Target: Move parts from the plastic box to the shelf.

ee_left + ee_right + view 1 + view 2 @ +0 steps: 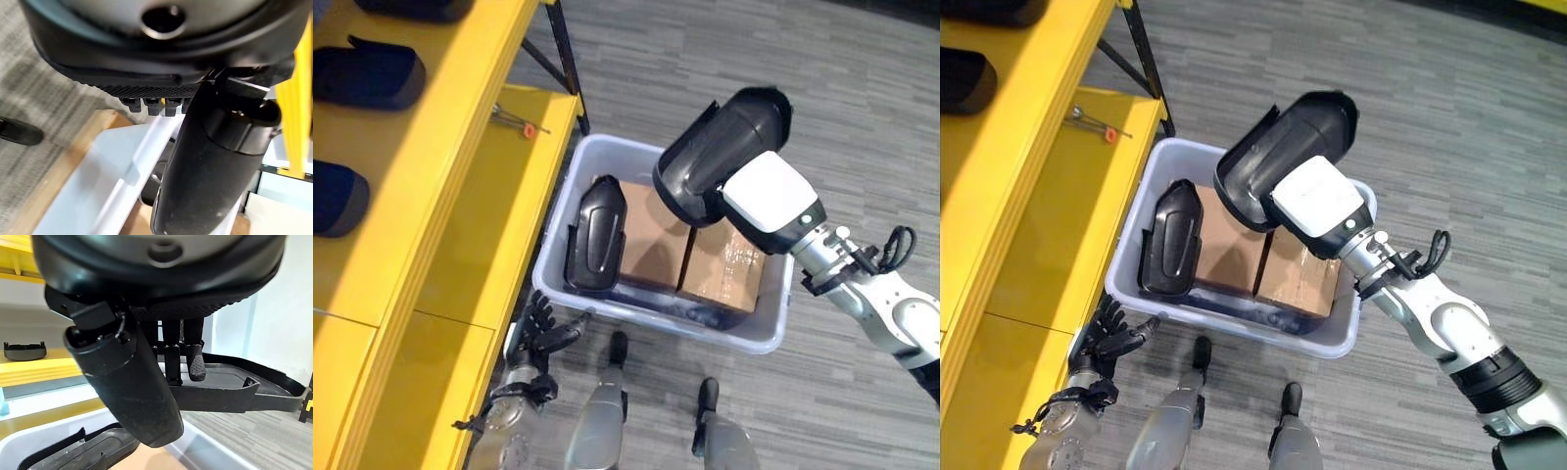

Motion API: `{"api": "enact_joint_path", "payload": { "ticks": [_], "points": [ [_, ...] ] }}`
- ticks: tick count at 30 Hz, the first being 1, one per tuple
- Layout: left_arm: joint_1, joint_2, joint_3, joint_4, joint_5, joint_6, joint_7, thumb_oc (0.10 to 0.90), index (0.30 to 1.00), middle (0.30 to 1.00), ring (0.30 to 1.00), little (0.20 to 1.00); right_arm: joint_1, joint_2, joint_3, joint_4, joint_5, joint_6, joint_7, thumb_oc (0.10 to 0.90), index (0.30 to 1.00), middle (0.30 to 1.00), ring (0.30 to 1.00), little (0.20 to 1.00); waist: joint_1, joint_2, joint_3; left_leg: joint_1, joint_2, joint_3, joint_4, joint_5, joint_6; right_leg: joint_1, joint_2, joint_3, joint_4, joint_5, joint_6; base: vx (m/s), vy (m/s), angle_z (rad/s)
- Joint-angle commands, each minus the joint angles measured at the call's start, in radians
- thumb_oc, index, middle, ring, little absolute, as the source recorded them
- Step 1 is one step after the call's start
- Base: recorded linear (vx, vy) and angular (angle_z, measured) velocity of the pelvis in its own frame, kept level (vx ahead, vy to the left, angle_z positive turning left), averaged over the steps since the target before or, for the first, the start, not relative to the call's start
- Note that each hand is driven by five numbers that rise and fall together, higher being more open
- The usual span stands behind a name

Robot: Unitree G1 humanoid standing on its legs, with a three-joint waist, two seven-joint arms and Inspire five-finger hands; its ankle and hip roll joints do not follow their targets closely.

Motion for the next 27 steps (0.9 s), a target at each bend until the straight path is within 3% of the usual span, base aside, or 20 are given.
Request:
{"api": "enact_joint_path", "payload": {
  "ticks": [1,9,13,14,17,18,19,21,24,27],
  "points": [
    [0.076,0.03,-0.007,-0.029,0.034,-0.047,-0.02,0.9,1.0,1.0,1.0,1.0,-0.065,-0.022,-0.03,-0.044,0.023,0.0,-0.078,0.4,0.3,0.3,0.3,0.3,0.012,-0.03,-0.221,0.058,0.155,-0.034,0.012,-0.092,-0.069,-0.082,-0.008,-0.038,0.067,-0.02,-0.016,0.03,-0.054,0.01],
    [0.1,0.012,0.01,-0.019,0.021,-0.048,-0.004,0.9,1.0,1.0,1.0,1.0,-0.146,-0.06,0.01,-0.064,0.045,-0.015,-0.094,0.4,0.3,0.3,0.3,0.3,0.032,-0.007,-0.228,0.069,0.22,-0.073,0.017,-0.049,-0.094,-0.081,0.061,-0.057,0.161,-0.111,-0.066,0.0,-0.121,0.09],
    [0.115,0.0,0.022,-0.012,0.007,-0.049,0.01,0.9,1.0,1.0,1.0,1.0,-0.199,-0.085,0.028,-0.076,0.055,-0.018,-0.109,0.4,0.3,0.3,0.3,0.3,0.056,0.012,-0.221,0.046,0.26,-0.11,-0.018,0.039,-0.125,-0.096,0.099,-0.103,0.187,-0.143,-0.099,-0.07,-0.154,0.19],
    [0.118,0.0,0.022,-0.01,0.0,-0.051,0.011,0.9,1.0,1.0,1.0,1.0,-0.213,-0.1,0.026,-0.078,0.05,-0.015,-0.12,0.4,0.3,0.3,0.3,0.3,0.075,0.022,-0.213,0.027,0.268,-0.115,-0.037,0.096,-0.141,-0.1,0.106,-0.128,0.186,-0.15,-0.107,-0.11,-0.122,0.4],
    [0.106,-0.003,0.011,0.013,-0.006,-0.049,0.014,0.9,1.0,1.0,1.0,1.0,-0.208,-0.118,0.005,-0.077,0.039,-0.003,-0.134,0.4,0.3,0.3,0.3,0.3,0.075,0.034,-0.197,-0.022,0.262,-0.041,-0.05,0.155,-0.144,-0.101,0.082,-0.203,0.18,-0.153,-0.113,-0.13,-0.084,0.7],
    [0.103,-0.004,0.008,0.018,-0.008,-0.049,0.014,0.9,1.0,1.0,1.0,1.0,-0.187,-0.118,-0.013,-0.081,0.034,-0.001,-0.138,0.4,0.3,0.3,0.3,0.3,0.072,0.033,-0.194,-0.024,0.259,-0.006,-0.048,0.155,-0.138,-0.1,0.071,-0.219,0.174,-0.148,-0.111,-0.17,-0.085,1.23],
    [0.096,-0.004,0.004,0.028,-0.007,-0.049,0.014,0.9,1.0,1.0,1.0,1.0,-0.168,-0.125,-0.031,-0.09,0.026,0.003,-0.148,0.4,0.3,0.3,0.3,0.3,0.055,0.033,-0.191,-0.023,0.284,0.095,-0.031,0.161,-0.132,-0.099,0.057,-0.254,0.166,-0.136,-0.113,-0.17,-0.063,1.25],
    [0.094,-0.002,0.0,0.018,-0.007,-0.049,0.005,0.9,1.0,1.0,1.0,1.0,-0.122,-0.126,-0.065,-0.104,0.016,0.009,-0.155,0.4,0.3,0.3,0.3,0.3,0.046,0.028,-0.19,-0.01,0.298,0.137,0.022,0.13,-0.127,-0.095,0.035,-0.282,0.154,-0.119,-0.111,-0.13,-0.062,1.05],
    [0.092,-0.011,0.004,0.004,-0.01,-0.052,0.001,0.9,1.0,1.0,1.0,1.0,-0.11,-0.12,-0.07,-0.12,0.025,0.007,-0.156,0.4,0.3,0.3,0.3,0.3,0.032,0.013,-0.203,0.046,0.311,0.116,0.165,0.03,-0.133,-0.088,0.012,-0.301,0.13,-0.116,-0.12,-0.09,-0.061,0.61],
    [0.09,-0.017,0.001,-0.01,-0.014,-0.05,0.002,0.9,1.0,1.0,1.0,1.0,-0.106,-0.116,-0.07,-0.118,0.031,0.009,-0.156,0.4,0.3,0.3,0.3,0.3,0.017,0.011,-0.214,0.091,0.315,0.106,0.224,-0.008,-0.128,-0.096,-0.005,-0.333,0.132,-0.101,-0.125,-0.11,0.04,0.17]
  ]
}}
